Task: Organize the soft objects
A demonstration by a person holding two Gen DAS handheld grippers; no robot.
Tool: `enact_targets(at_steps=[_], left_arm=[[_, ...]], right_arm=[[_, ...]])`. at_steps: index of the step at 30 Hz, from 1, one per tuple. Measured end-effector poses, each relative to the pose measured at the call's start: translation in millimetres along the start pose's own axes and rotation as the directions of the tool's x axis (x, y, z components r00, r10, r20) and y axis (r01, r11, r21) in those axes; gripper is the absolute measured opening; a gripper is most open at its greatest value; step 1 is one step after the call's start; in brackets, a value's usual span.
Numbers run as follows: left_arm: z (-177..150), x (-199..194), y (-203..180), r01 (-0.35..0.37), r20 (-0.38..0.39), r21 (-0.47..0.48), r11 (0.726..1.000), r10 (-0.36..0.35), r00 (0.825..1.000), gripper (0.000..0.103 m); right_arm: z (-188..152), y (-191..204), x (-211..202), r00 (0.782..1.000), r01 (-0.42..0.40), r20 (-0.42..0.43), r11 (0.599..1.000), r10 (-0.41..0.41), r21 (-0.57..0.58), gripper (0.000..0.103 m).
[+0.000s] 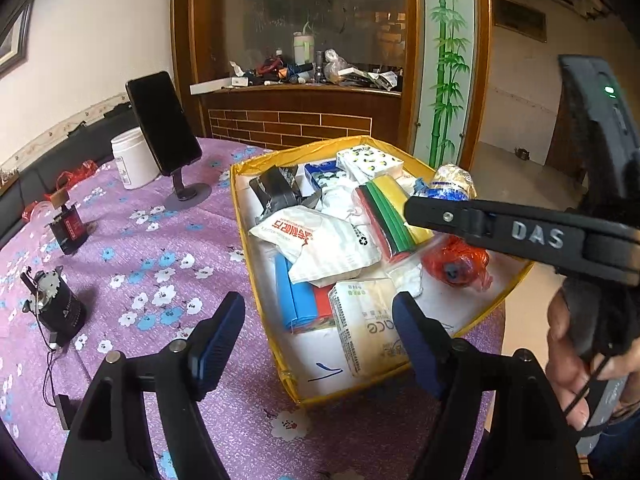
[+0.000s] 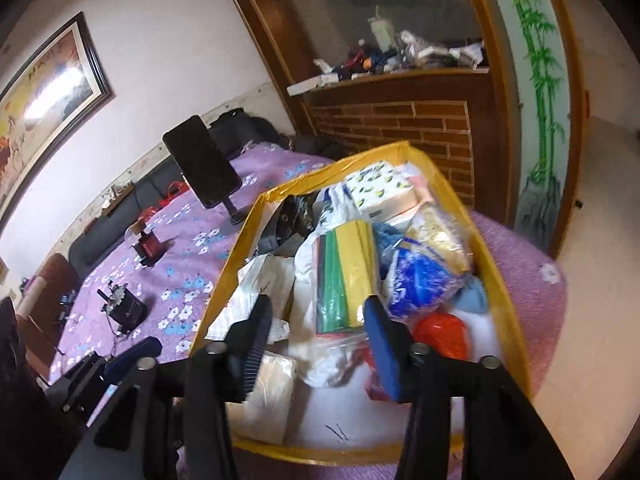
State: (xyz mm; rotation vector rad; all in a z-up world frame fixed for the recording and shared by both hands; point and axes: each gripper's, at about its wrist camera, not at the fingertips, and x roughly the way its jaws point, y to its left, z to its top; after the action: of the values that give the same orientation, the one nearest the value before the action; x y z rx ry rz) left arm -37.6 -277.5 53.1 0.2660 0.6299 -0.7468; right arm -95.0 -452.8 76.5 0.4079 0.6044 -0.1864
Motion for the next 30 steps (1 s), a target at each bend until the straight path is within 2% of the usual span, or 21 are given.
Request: enact_targets(at_steps=[1,3,10,15,18,20,23,27,30], left_arm=[[0,-1,-1,-0.004,0.002,0.002,1.0,0.004,1.0,0.077],[-1,-2,-2,-0.012,0.01,0.009,1.0,0.012,1.0,0.079],[-2,-8,-6,-0.076,0.041,0.023,0.997,0.075,0.996,0.095],[-1,-7,-4,-0.147,0.031,0.024,0.989,0.146,0.989,0.099],[1,-7,-1,-0.212,0.027,0.019,0.977,0.211,0.977,0.099],[3,-10,3,-0.272,0.03,0.01,0.962,0.272,0.962,0.099],[5,-17,7,-0.324,0.052,0.0,0.946,0.324,0.945,0.1],[6,-19,9,-0.336,0.057,-0.006,0.942,0.336,0.94,0.103],[6,-19,11,-0.313,0.052,-0.009,0.95,0.313,0.948,0.103]], right_arm=[[-1,2,-4,1.0,0.008,0.008,1.0,-0.008,-0.009,0.068],[-5,3,-12,0.999,0.026,0.025,1.0,-0.026,-0.017,0.077],[-16,4,-45,0.991,0.094,0.103,0.995,-0.09,-0.031,0.089],[-32,14,-65,0.965,0.172,0.209,0.984,-0.157,-0.054,0.101],[-45,19,-69,0.955,0.219,0.218,0.973,-0.199,-0.069,0.102],[-50,18,-69,0.949,0.248,0.216,0.966,-0.228,-0.067,0.102],[-50,10,-72,0.943,0.255,0.229,0.967,-0.242,-0.027,0.102],[-47,11,-78,0.929,0.26,0.278,0.965,-0.243,-0.023,0.102],[-45,16,-77,0.926,0.261,0.294,0.964,-0.237,-0.045,0.102]])
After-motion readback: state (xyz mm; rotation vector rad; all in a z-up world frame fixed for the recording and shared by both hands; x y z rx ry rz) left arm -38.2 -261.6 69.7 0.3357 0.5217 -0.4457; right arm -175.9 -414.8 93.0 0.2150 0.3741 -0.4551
